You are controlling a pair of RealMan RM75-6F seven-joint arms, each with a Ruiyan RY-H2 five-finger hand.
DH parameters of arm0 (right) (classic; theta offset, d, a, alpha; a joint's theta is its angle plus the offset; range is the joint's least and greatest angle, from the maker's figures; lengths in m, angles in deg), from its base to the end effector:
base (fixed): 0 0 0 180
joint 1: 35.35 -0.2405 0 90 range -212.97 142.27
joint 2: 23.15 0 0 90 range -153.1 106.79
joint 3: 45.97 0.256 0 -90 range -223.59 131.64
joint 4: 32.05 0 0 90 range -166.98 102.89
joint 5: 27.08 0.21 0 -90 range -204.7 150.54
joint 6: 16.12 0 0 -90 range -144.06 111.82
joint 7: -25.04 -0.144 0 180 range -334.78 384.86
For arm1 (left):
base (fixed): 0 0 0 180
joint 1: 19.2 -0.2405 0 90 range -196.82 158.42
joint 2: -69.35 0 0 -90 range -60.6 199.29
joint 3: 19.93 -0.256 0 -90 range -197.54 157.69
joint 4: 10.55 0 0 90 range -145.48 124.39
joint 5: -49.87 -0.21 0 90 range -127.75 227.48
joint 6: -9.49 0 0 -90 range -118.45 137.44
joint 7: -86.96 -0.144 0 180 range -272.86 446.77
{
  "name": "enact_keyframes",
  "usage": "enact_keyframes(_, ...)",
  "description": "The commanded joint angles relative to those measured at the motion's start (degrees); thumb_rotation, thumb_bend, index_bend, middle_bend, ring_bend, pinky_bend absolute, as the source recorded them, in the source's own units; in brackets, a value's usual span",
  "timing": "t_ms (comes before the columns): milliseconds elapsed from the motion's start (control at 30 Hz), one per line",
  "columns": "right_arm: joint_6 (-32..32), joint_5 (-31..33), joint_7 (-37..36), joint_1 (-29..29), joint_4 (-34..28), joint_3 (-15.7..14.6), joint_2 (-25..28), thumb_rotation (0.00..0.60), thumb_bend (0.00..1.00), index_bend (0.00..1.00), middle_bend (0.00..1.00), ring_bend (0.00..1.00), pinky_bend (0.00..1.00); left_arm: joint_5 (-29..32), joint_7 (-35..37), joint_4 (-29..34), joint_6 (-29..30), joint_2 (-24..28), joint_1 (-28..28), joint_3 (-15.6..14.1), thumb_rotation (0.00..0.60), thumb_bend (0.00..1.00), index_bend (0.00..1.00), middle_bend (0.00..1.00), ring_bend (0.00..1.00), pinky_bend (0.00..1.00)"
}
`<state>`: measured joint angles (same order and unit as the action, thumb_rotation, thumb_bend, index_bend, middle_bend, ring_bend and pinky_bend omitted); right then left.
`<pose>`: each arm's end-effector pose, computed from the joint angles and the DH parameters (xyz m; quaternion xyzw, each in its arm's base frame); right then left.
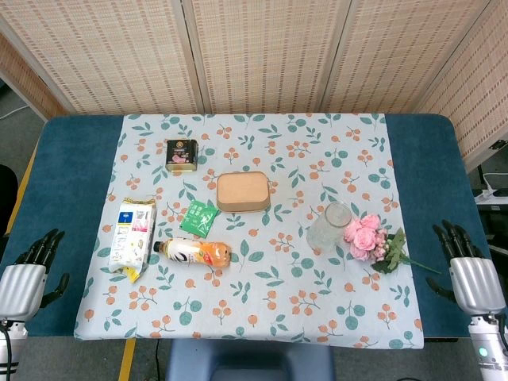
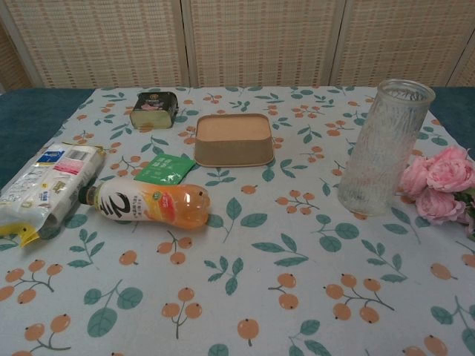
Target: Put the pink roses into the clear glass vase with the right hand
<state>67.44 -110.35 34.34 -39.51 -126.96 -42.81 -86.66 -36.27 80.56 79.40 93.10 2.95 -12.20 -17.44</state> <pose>-0.3122 -0.1775 0.1579 0.6078 -0.3700 0.3331 0.6187 -0.3105 0.1917 0.1457 -0.6286 -0.3502 -0.3580 0.5950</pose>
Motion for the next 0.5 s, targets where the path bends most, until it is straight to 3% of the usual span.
enact_keyframes(33, 0.0, 0.0, 0.0, 0.0, 0.0, 0.0, 0.0, 0.6, 0.11, 0.0, 0.0, 0.0, 0.31, 0.0, 0.0, 0.0, -0.1, 0.0, 0.1, 0.0, 0.6, 0.42, 0.05, 0.06, 0.15, 0.36)
enact_keyframes(200, -0.2, 0.1, 0.6, -0.1, 0.1, 0.1, -0.1, 0.6, 0.11, 0.0, 0.0, 0.0, 0.32, 0.1, 0.3, 0.1, -0.2, 0.1, 0.1, -0.1, 0.6, 0.42, 0.05, 0.06, 0.15, 0.36)
enact_keyframes(267, 0.9, -0.3, 1.6, 0.0, 0.8, 0.5, -0.7, 0.6, 0.11, 0.0, 0.06, 0.06, 0.36, 0.1, 0.4, 0.1, -0.3, 0.2, 0.1, -0.1, 0.6, 0.42, 0.05, 0.06, 0.15, 0.36)
enact_keyframes(300, 2.0, -0.5, 2.5, 0.1, 1.5, 0.9, -1.3, 0.6, 0.11, 0.0, 0.11, 0.11, 0.4, 0.1, 0.6, 0.1, -0.4, 0.2, 0.3, -0.1, 0.6, 0.42, 0.05, 0.06, 0.15, 0.36)
enact_keyframes(367, 4.1, -0.8, 4.6, 0.5, 3.1, 1.5, -2.9, 0.6, 0.1, 0.0, 0.29, 0.3, 0.53, 0.1, 0.8, -0.2, -0.8, 0.1, 0.5, -0.1, 0.6, 0.42, 0.05, 0.06, 0.15, 0.36)
enact_keyframes(500, 4.8, -0.6, 5.7, 0.6, 3.7, 1.8, -3.7, 0.6, 0.06, 0.01, 0.51, 0.59, 0.79, 0.1, 0.9, -0.3, -1.1, 0.0, 0.6, -0.2, 0.6, 0.42, 0.05, 0.06, 0.15, 0.36)
